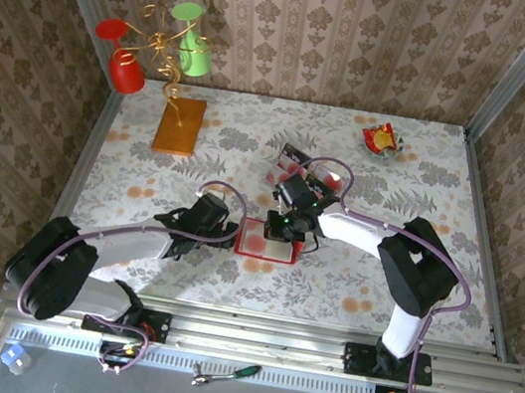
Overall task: Put the credit cards into the card holder
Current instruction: Insert the credit card into the card slot, then flip over the card slot on the card holder.
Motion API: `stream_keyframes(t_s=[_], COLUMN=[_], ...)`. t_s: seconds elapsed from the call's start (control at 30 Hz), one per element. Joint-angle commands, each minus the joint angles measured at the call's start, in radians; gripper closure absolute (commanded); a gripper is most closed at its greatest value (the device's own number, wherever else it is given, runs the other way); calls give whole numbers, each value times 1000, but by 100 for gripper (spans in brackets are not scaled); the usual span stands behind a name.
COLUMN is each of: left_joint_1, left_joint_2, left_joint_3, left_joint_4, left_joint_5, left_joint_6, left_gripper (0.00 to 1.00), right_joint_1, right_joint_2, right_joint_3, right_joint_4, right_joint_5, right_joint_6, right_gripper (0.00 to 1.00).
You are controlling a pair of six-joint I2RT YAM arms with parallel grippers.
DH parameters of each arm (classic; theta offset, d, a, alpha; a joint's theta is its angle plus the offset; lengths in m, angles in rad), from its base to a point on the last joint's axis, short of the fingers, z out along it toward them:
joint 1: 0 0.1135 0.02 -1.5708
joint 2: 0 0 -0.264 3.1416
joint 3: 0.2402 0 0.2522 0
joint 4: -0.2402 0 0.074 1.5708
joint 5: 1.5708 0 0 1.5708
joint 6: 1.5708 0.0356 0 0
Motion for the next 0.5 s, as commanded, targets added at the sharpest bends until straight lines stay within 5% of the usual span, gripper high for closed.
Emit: stream_keyframes(t_s=[0.0, 0.47], left_joint_1=[7, 6], left_joint_2=[28, 72], left_joint_3=[34, 22], left_joint_4=[11, 31], left_joint_5=[17, 20], left_joint_6=[29, 32], left_gripper=[0, 0], right_joint_1=[9, 22], right_joint_2=[12, 82], right_joint_3=[-8, 21], right_joint_4=[24, 10], right_joint_5=[11, 5], right_joint_6=[16, 1], right_gripper=[96, 97])
